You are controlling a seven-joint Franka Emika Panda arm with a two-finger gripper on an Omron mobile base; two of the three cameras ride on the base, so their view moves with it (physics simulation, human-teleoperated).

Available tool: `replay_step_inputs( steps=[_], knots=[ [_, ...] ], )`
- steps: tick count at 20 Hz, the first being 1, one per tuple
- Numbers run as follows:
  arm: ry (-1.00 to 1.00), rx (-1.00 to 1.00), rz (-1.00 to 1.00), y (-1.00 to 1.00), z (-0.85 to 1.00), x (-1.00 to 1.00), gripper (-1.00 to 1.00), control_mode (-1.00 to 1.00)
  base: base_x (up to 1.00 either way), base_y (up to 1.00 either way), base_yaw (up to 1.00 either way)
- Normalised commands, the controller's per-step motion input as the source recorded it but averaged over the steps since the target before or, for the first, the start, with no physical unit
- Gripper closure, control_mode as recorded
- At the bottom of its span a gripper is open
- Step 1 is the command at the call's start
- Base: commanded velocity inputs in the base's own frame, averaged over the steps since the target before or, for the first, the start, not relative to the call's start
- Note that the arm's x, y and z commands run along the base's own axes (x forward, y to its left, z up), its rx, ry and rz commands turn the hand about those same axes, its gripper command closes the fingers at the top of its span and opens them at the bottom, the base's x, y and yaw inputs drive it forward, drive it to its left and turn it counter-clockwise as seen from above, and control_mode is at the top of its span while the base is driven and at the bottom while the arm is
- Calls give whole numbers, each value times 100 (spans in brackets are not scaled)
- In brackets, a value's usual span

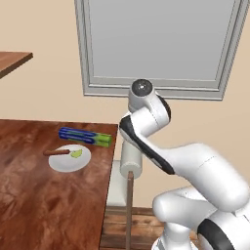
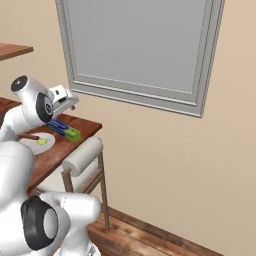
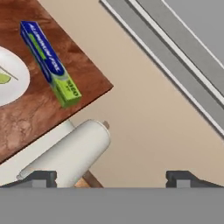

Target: Retrieve the tupperware and aluminum foil from the cabinet and place them on the dining counter near the plate with hot dog and lemon wedge to prepare for storing leftovers.

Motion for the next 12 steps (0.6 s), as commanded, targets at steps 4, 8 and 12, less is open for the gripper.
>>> replay_step_inputs(
  steps=[4,8,12],
  knots=[
    [0,21,-39,-72,42,-100,-100,-100,0,0,0],
    [-1,31,-37,-57,65,-100,-100,-100,0,0,0],
    [-12,28,-11,-47,48,-100,-100,-100,0,0,0]
  ],
)
